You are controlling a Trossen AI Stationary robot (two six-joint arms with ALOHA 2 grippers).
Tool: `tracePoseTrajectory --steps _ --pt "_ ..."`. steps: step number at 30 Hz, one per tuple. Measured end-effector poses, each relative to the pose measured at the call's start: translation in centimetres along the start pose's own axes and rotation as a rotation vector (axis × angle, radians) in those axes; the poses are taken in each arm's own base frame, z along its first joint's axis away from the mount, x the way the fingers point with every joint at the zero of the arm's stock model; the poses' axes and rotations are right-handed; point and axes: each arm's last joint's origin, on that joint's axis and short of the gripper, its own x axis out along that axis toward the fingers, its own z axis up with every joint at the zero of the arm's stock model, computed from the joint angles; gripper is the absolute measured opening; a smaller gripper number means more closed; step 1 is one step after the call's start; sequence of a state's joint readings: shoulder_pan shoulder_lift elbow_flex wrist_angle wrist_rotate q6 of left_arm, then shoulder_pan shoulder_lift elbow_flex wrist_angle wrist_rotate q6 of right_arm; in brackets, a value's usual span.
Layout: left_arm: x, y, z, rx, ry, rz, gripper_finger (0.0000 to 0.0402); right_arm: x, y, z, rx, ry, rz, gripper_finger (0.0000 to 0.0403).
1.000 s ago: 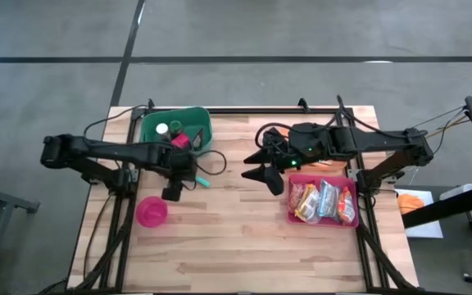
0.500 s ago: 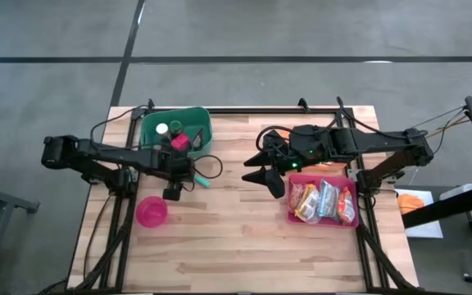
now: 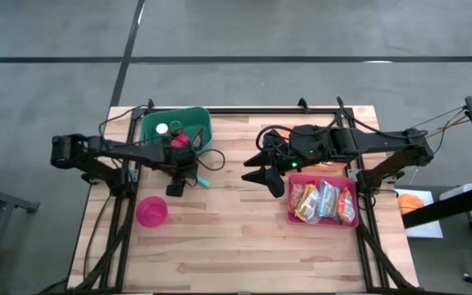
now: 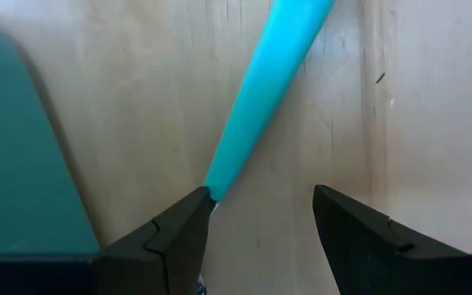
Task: Pick & Place Food Item
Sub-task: Put the light blue spoon into the orange bin
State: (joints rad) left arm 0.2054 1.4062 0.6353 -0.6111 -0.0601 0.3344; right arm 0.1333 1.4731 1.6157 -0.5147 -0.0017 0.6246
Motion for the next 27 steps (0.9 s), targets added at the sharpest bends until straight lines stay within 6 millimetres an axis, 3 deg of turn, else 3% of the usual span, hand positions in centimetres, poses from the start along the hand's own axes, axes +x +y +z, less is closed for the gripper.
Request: tracePoseTrajectory --steps 15,27 --pt "1.1 0.0 0.6 0.034 0.009 -0.050 0.0201 0.0 0.0 0.0 0.001 0.004 -0.003 0.0256" --pt "1.1 -0.3 0.8 -0.099 -0.022 -0.134 0.0018 0.0 0.0 0.0 -0.012 0.004 -0.003 0.0256"
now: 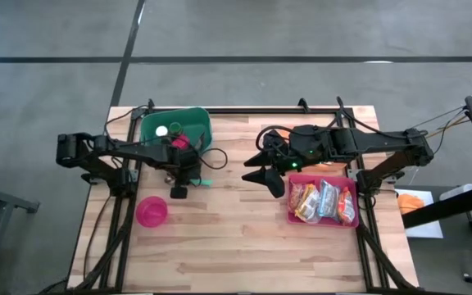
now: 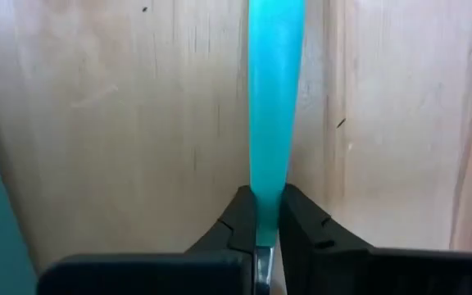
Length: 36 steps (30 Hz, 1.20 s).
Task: Pick & Place Food Item
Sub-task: Put the light blue spoon into the orange bin
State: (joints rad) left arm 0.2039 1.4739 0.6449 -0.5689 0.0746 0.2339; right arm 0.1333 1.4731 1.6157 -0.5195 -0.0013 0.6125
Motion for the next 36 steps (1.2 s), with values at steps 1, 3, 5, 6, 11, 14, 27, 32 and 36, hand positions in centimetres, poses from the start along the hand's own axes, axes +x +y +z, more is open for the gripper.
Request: tracePoseTrajectory --steps 1,3,5,6,11,14,27,32,36 --pt "0.0 0.0 0.0 -0.018 -0.001 0.000 0.0018 0.0 0.0 0.0 -0.004 0.000 0.000 0.0256" --pt "0.0 -0.1 0.0 -0.032 -0.004 -0.009 0.0018 0.0 0.0 0.0 -0.012 0.001 0.000 0.0256" --pt "-0.1 -0.2 0.1 -0.046 -0.013 -0.018 0.0018 0.0 0.0 0.0 -0.015 0.001 0.000 0.0256" --pt "-0.2 -0.3 0.1 -0.050 -0.018 -0.034 0.0018 0.0 0.0 0.0 -0.018 0.001 0.000 0.0256" --pt "-1.7 -0.4 0.6 -0.064 -0.020 -0.057 0.0018 0.0 0.0 0.0 -0.033 0.001 0.001 0.0256" --pt "-2.9 -0.3 1.5 -0.040 -0.043 -0.043 0.0018 0.0 0.0 0.0 -0.035 0.001 0.001 0.0256" --pt "-8.9 -0.1 5.3 -0.280 -0.119 -0.199 0.0018 0.0 0.2 -0.7 -0.165 0.073 0.022 0.0256" --pt "-11.9 -0.3 7.3 -0.547 -0.190 -0.423 0.0018 -0.2 0.1 -2.3 -0.349 0.173 -0.070 0.0256" --pt "-13.8 -0.3 8.6 -0.655 -0.255 -0.509 0.0018 -0.3 0.4 -2.8 -0.483 0.174 -0.129 0.0256"
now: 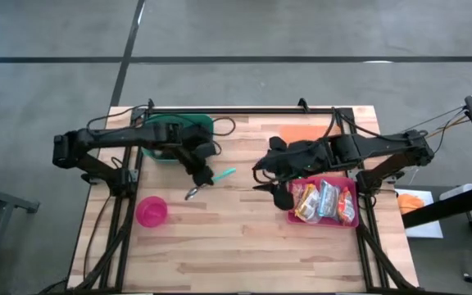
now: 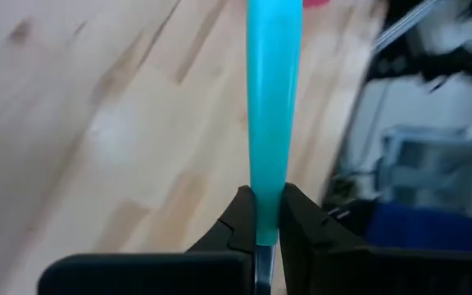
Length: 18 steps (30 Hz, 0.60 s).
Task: Pick & Place Food Item
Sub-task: Put the light blue spoon into the orange bin
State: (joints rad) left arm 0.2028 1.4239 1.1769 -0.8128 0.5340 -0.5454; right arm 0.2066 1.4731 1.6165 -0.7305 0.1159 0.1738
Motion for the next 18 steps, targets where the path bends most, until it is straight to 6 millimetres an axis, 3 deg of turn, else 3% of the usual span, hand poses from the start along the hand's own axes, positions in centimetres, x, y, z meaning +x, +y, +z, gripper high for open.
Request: tracePoseTrajectory --steps 8,18 --pt "-1.0 -1.6 1.2 -0.069 -0.069 -0.109 0.0018 1.8 1.2 -0.6 -0.349 0.036 -0.114 0.0256" --pt "-0.5 -2.0 1.4 -0.088 -0.044 -0.161 0.0018 5.0 1.4 -1.4 -0.523 0.116 -0.109 0.0256"
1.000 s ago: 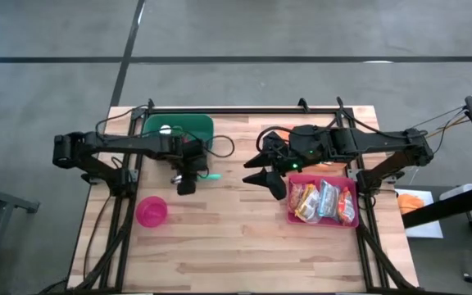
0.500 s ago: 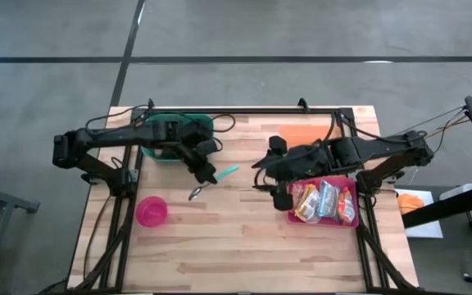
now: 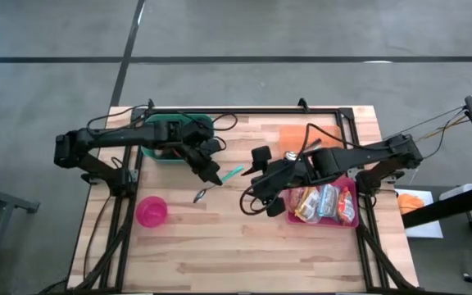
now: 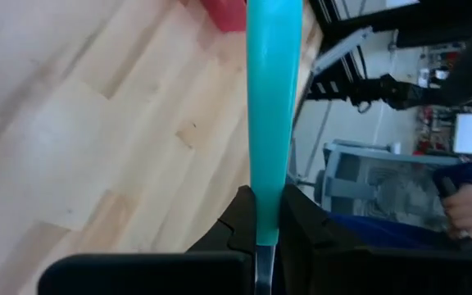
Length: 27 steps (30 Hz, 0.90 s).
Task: Pick & Place Food Item
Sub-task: Put the light blue spoon into the orange bin
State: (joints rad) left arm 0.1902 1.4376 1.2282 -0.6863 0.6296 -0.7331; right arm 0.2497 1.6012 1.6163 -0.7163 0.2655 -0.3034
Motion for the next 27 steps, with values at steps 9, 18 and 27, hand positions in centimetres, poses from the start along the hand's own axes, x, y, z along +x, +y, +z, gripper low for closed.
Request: tracePoseTrajectory --steps 9,18,27 --pt "0.8 -2.3 -0.1 0.050 0.007 -0.165 0.0018 1.1 0.1 -0.1 -0.063 0.020 -0.002 0.0256" --pt "2.0 -2.1 0.5 -0.015 0.030 -0.177 0.0018 1.4 0.1 -0.1 -0.075 0.024 -0.025 0.0256" --pt "2.5 -2.5 0.8 -0.008 0.055 -0.242 0.0018 1.6 0.3 -0.4 -0.086 0.060 -0.012 0.0256"
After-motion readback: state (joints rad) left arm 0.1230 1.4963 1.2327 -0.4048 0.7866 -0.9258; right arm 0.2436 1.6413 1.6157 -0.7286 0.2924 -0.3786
